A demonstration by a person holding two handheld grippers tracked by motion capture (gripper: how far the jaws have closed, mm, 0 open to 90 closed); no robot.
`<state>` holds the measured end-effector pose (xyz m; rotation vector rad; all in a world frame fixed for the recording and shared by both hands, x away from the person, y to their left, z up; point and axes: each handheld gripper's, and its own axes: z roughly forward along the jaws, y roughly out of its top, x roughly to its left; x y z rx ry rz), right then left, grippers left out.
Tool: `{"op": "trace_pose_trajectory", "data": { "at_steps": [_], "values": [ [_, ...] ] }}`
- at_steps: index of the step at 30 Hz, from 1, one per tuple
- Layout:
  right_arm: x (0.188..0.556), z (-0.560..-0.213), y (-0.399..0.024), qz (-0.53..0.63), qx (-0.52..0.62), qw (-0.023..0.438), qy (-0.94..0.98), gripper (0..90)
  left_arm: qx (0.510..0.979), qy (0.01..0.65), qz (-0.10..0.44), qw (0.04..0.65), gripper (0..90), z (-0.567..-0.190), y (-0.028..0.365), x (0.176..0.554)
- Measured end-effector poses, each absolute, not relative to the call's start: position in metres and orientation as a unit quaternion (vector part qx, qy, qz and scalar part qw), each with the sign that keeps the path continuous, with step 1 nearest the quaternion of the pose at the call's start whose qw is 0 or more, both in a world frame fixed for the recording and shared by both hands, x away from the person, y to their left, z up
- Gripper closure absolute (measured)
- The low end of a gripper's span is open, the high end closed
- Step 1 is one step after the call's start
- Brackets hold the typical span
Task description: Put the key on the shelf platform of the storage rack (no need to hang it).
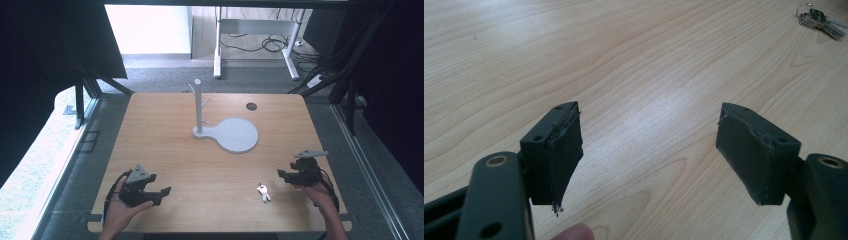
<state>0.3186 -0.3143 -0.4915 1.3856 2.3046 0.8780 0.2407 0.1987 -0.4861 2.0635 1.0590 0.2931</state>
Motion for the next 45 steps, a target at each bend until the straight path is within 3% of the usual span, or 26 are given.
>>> {"op": "trace_pose_trajectory", "data": {
  "at_steps": [25,45],
  "values": [
    [0.323,-0.456,-0.28,0.272,0.437,0.114,0.85,49.7,0.812,0.416,0.11,0.394,26.7,-0.486,0.196,0.24],
    [0.315,-0.455,-0.254,0.252,0.407,0.097,0.873,53.4,0.811,0.417,0.109,0.394,26.7,-0.486,0.199,0.24]
  ]
}}
